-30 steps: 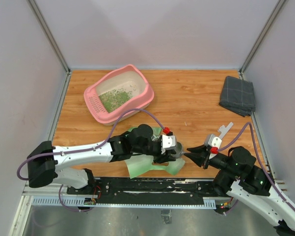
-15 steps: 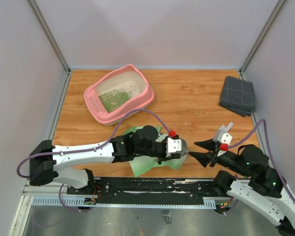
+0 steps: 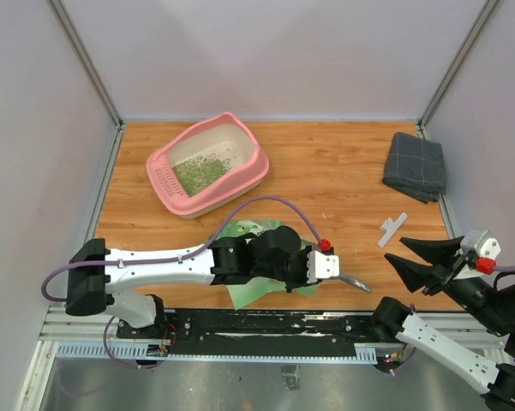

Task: Fill the litter box with clean litter
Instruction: 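Scoop the cat litter from the cat litter bag, then pour the cat litter into the litter box.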

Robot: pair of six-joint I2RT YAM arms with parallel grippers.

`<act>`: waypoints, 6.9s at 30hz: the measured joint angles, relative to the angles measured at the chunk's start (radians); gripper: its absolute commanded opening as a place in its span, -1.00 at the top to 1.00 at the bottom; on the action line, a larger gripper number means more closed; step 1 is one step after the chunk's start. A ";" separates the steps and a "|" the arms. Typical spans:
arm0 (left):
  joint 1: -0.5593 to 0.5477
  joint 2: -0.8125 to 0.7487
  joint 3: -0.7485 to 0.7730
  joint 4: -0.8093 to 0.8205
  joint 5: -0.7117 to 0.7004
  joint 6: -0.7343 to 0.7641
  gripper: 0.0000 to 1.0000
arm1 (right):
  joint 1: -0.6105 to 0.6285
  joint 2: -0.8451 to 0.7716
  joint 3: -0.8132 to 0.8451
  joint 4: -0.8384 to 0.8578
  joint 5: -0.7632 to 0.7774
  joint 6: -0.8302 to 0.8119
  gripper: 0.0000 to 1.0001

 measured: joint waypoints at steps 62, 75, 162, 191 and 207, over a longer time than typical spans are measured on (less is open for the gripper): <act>-0.173 0.146 0.212 -0.169 -0.226 0.027 1.00 | 0.000 0.230 0.170 -0.409 0.126 0.324 0.09; -0.173 0.043 0.203 -0.268 -0.311 0.052 1.00 | 0.000 0.265 0.106 -0.372 -0.061 0.330 -0.14; -0.049 -0.386 0.067 -0.300 -0.498 -0.047 -0.85 | -0.004 0.667 -0.174 0.179 -0.389 0.136 0.99; -0.049 -1.024 -0.245 -0.348 -0.842 -0.342 -0.98 | -0.196 1.593 0.764 -0.027 -0.294 -0.044 0.99; -0.049 -1.184 -0.310 -0.336 -0.838 -0.360 -0.98 | -0.206 1.888 1.096 -0.111 -0.028 -0.281 0.99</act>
